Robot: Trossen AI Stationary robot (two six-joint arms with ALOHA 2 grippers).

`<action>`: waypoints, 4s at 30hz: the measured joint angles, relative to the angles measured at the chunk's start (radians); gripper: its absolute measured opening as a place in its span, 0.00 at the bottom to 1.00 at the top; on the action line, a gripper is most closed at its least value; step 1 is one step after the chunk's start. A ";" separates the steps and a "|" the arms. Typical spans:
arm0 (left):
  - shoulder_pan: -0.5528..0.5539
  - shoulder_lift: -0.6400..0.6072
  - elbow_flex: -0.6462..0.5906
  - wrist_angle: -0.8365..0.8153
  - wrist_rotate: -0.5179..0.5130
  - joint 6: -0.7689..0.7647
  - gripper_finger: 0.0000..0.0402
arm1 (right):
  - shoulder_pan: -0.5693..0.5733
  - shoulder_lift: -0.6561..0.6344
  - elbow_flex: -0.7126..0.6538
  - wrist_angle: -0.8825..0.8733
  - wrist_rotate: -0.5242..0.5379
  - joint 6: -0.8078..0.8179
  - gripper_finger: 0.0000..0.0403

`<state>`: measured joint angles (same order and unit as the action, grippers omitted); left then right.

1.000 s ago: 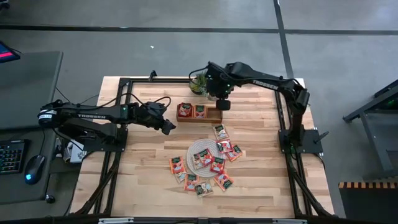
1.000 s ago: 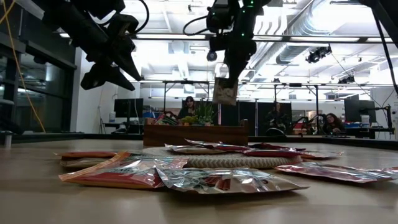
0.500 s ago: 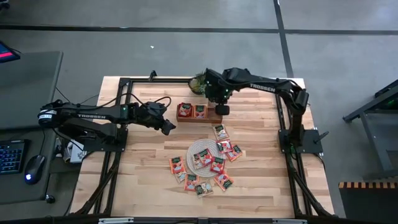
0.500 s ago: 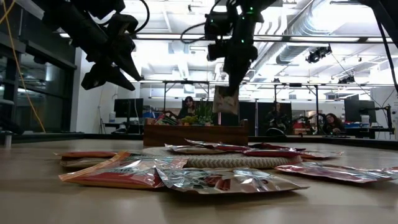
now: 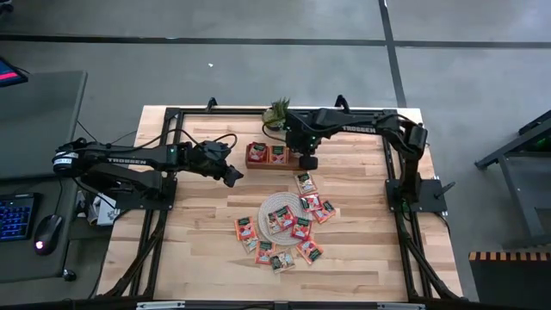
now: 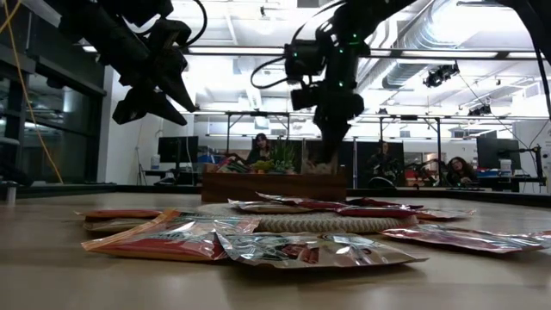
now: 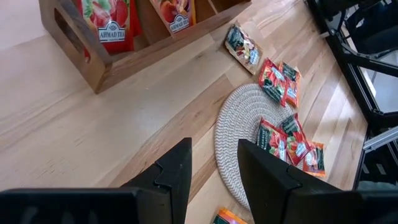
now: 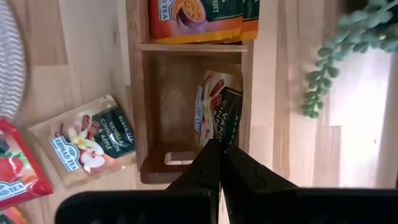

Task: Pick & Place Tea
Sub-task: Put the light brown tea bag into the right section of the wooden organizer

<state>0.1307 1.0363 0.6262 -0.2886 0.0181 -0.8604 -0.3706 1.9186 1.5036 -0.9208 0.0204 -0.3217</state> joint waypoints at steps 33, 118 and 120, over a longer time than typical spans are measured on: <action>0.000 0.000 0.000 -0.001 -0.003 -0.004 0.32 | -0.001 0.000 -0.012 0.008 0.037 -0.106 0.19; 0.000 0.000 0.000 -0.007 0.018 0.045 0.32 | 0.174 -0.388 -0.832 0.787 -0.051 1.178 0.60; 0.000 0.000 0.000 -0.007 0.018 0.045 0.32 | 0.175 -0.380 -0.828 0.795 -0.051 1.178 0.61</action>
<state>0.1309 1.0359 0.6262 -0.2958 0.0360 -0.8154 -0.1959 1.5383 0.6755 -0.1253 -0.0310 0.8562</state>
